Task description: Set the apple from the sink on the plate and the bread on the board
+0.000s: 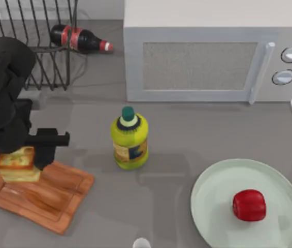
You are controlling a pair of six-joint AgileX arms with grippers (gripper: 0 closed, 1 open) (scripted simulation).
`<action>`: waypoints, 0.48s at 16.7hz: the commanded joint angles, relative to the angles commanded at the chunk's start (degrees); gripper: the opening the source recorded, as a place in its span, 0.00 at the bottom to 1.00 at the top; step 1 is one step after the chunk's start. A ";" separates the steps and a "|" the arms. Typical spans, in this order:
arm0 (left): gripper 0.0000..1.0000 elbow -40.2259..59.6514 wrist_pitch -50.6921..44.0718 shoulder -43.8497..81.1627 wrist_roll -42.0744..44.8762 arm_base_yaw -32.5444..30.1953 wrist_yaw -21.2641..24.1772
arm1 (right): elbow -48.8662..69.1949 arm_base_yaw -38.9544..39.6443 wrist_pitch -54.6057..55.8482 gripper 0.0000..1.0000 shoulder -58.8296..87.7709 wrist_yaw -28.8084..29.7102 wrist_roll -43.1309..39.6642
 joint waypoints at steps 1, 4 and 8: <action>0.00 -0.55 1.00 0.35 0.01 -0.01 0.00 | 0.00 0.00 0.00 1.00 0.00 0.00 0.00; 0.00 -2.28 4.26 1.51 0.05 -0.06 0.01 | 0.00 0.00 0.00 1.00 0.00 0.00 0.00; 0.00 -4.33 7.71 3.09 0.04 -0.09 0.00 | 0.00 0.00 0.00 1.00 0.00 0.00 0.00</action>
